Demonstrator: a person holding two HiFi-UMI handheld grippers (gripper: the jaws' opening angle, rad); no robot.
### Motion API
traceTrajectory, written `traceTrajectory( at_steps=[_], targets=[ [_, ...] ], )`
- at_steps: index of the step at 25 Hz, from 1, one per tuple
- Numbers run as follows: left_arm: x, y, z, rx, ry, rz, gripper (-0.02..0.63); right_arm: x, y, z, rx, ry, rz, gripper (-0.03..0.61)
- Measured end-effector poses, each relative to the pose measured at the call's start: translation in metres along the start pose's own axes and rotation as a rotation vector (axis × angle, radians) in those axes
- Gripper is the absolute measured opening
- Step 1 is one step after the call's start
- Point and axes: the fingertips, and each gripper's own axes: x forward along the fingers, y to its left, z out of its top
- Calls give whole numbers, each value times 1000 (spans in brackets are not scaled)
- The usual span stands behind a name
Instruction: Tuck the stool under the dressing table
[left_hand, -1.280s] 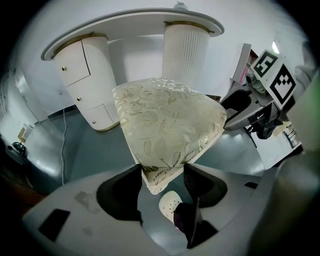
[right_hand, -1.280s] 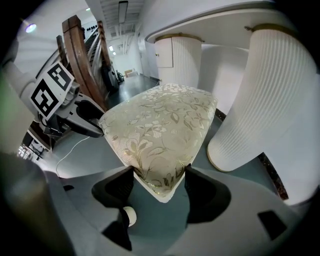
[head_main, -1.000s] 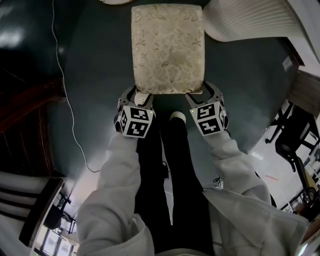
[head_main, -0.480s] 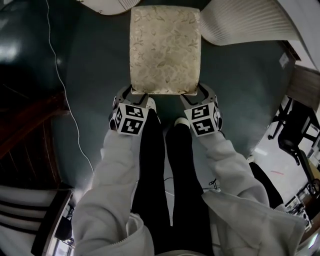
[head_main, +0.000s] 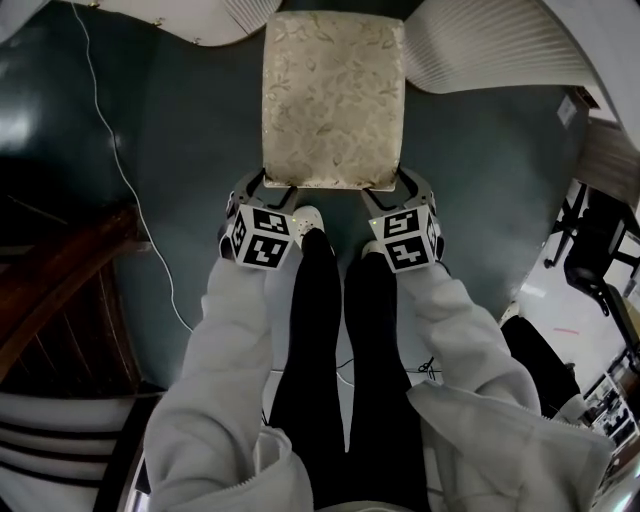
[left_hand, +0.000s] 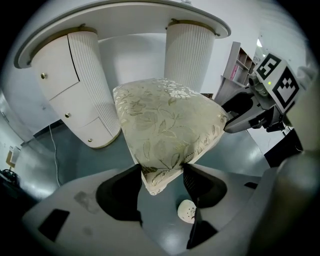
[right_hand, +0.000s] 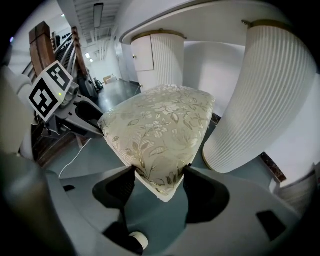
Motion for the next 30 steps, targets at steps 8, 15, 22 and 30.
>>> traceTrajectory(
  at_steps=[8,15,22,30],
  targets=[
    [12,32,23,44,-27,-23,259,15,-9,30,41,-9,-28,356],
    [17,47,34,72,-36,-29,259,23,-13,43,59,-14,-42,356],
    [20,58,48,92,-57,-24,259,26,-19,55,74,-35,-66,356],
    [36,75,86,94,-82,-14,259,38,-52,82,70,-52,-63,355]
  ],
)
